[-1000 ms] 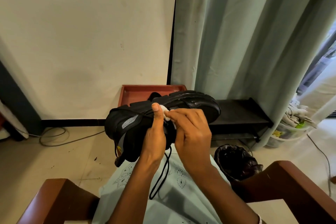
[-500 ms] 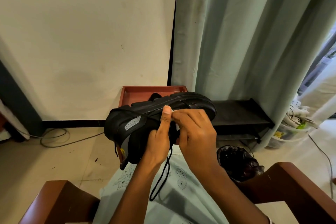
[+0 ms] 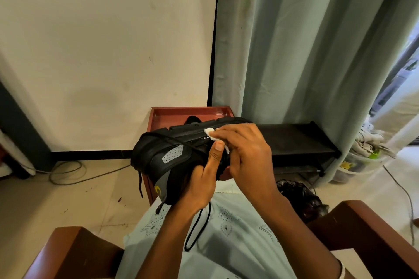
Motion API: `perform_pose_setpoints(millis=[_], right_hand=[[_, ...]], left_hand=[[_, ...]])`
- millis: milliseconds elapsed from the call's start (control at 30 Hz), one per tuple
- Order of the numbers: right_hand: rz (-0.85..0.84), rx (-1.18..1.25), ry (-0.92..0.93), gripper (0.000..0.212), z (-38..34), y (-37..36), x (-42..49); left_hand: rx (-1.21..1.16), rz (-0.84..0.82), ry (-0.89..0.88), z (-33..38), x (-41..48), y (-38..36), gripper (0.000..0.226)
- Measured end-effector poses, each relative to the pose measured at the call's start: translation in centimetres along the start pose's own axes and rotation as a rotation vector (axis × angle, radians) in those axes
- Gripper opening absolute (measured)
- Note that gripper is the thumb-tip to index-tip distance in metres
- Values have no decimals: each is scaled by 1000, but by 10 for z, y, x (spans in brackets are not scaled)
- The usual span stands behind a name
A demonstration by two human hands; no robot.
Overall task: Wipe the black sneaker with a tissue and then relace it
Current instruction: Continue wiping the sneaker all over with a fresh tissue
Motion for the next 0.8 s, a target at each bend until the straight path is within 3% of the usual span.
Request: perform_pose_setpoints(millis=[100,233,300,433,533,633,733,800], right_hand=[[19,-77,31,32,17,-2,1],[82,-149,-70,30,35,-4,-2],[104,-116,-89,27,28,-3,-5],[106,106,-19,20,-8,-3,-9],[63,157,63,25,-17,-4,-8],[57,52,60,22,7,-5,-4],[59,-37,-38,33,30,-4,-2],[70,-67,-73,36,31,-4,-4]], left_hand=[[6,29,-9,2,-2,2,70],[61,-2,1,1,-3,0,98],[83,-34,-18,1,0,-2,97],[72,-109,-76,5,-4,-6,59],[-96,-185,-100,6,-5,-11,60],[-367,-269,5,7,-8,-17,86],[-520,-205,-98,21,-14,-19,54],[-536,-206,-93,23,-19,-21,64]])
Point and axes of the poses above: each hand's wrist, its own x-axis towards the middle knuckle, its own y-axis out of the back of the hand, z = x × y, the point moved 5 cm from there along x, towards the middle knuckle, and after that the axes turned 12 degrees about -x, right-handed, at the moved point
